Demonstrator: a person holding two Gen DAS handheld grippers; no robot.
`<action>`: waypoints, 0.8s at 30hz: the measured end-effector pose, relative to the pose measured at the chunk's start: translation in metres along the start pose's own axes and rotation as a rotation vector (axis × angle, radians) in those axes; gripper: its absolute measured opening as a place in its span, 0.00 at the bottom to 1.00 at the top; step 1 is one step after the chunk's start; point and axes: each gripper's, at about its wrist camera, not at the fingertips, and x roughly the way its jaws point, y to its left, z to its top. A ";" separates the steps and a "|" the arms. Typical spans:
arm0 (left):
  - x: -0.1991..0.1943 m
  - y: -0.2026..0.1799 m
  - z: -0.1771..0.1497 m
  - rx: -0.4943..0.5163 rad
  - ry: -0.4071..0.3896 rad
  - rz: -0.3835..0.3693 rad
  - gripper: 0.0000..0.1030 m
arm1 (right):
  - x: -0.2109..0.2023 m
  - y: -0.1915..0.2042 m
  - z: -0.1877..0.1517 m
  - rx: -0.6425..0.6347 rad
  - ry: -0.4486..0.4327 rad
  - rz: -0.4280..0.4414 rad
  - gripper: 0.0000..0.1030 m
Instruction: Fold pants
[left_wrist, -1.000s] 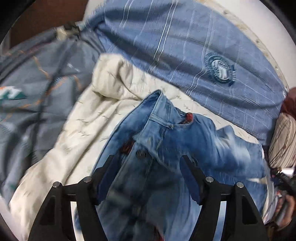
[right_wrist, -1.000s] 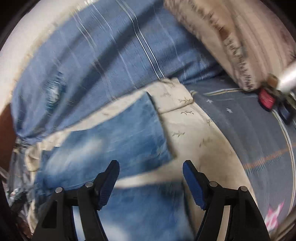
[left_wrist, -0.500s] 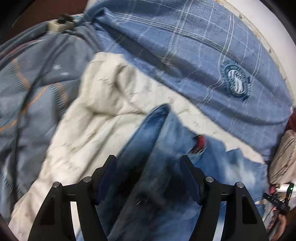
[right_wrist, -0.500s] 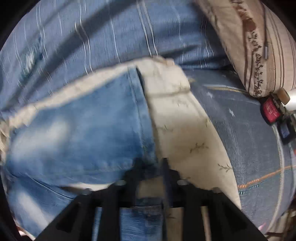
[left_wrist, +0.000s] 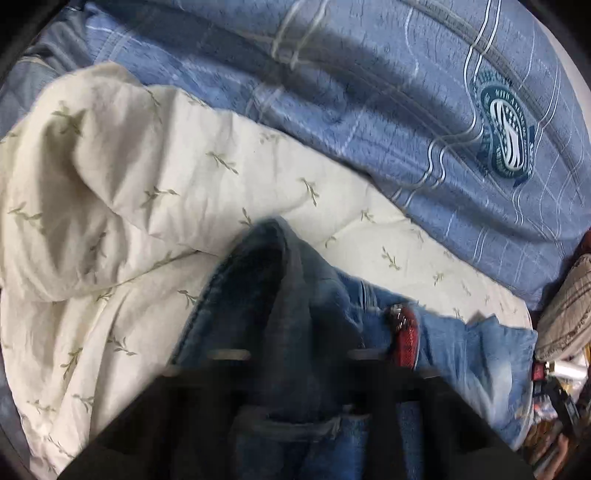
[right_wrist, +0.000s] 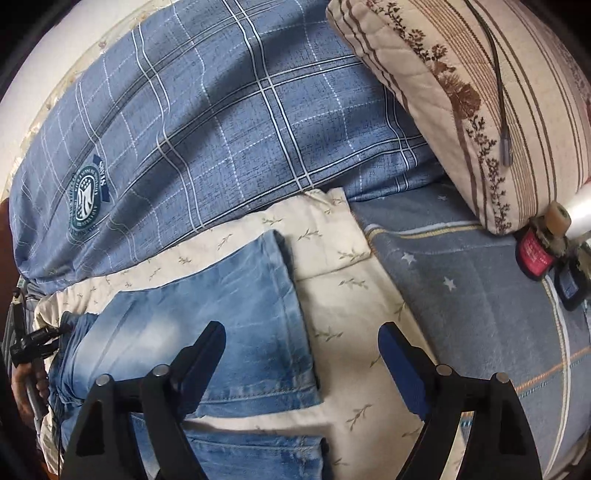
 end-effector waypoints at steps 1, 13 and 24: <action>-0.006 -0.002 0.000 0.013 -0.032 0.030 0.12 | 0.001 0.000 0.003 -0.002 -0.004 -0.005 0.84; -0.016 0.001 -0.004 0.016 -0.141 0.133 0.60 | 0.052 0.014 0.025 0.036 0.060 0.049 0.85; -0.001 -0.011 0.012 0.038 -0.121 0.172 0.15 | 0.119 0.071 0.064 -0.137 0.107 -0.069 0.29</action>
